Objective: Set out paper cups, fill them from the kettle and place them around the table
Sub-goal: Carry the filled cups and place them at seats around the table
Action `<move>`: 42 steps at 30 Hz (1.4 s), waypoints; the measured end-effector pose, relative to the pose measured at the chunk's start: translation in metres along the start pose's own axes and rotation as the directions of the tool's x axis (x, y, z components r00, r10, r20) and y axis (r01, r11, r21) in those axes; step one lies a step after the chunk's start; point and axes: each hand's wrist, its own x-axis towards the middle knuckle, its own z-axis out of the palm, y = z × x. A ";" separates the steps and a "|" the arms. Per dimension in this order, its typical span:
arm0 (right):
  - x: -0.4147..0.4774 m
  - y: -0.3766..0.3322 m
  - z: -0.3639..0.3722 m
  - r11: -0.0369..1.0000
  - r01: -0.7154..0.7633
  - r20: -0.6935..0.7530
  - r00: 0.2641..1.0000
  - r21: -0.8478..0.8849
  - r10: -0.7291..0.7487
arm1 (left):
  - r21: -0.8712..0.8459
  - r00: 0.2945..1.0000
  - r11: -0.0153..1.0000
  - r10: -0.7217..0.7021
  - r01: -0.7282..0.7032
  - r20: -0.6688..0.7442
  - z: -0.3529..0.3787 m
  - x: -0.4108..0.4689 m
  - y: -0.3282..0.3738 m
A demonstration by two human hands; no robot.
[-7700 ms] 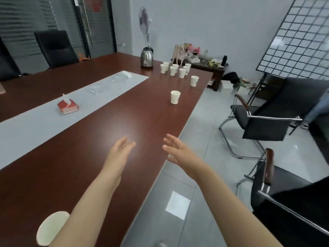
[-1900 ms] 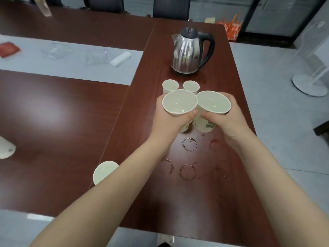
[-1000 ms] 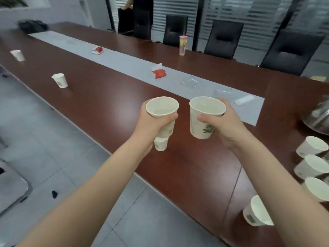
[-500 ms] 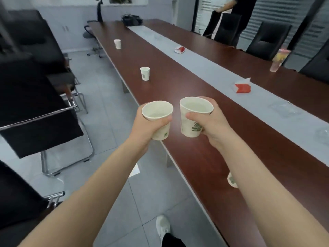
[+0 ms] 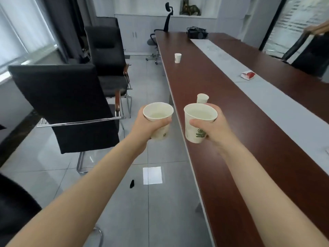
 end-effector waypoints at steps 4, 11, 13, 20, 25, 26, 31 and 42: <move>0.081 0.005 0.025 0.999 0.025 0.011 1.000 0.046 -0.025 | 0.013 0.999 1.000 0.017 -0.016 -0.050 -0.023 0.072 0.005; 0.229 0.021 0.071 1.000 0.024 0.054 0.998 0.008 -0.025 | -0.009 0.998 1.000 0.017 -0.018 -0.068 -0.064 0.215 -0.001; 0.273 0.024 0.083 1.000 0.018 0.046 0.999 0.012 -0.019 | -0.011 0.999 1.000 0.011 -0.012 -0.045 -0.076 0.261 0.000; 0.419 0.028 0.119 0.998 0.008 0.046 0.999 0.067 -0.011 | 0.023 1.000 1.000 0.006 -0.007 0.014 -0.112 0.419 0.013; 0.512 0.042 0.134 0.997 -0.008 0.038 0.999 0.076 0.006 | -0.012 1.000 1.000 -0.010 0.010 0.012 -0.124 0.509 0.017; 0.530 0.045 0.136 0.997 -0.016 0.038 0.999 0.073 0.013 | -0.013 1.000 1.000 -0.011 0.011 0.011 -0.127 0.527 0.015; 0.633 0.064 0.142 0.998 -0.002 0.059 0.998 0.069 -0.002 | -0.007 1.000 1.000 0.013 -0.013 0.008 -0.136 0.625 0.012; 0.884 0.082 0.155 0.999 0.033 0.128 0.991 0.025 -0.036 | -0.051 0.998 0.999 -0.020 0.016 -0.066 -0.155 0.862 0.018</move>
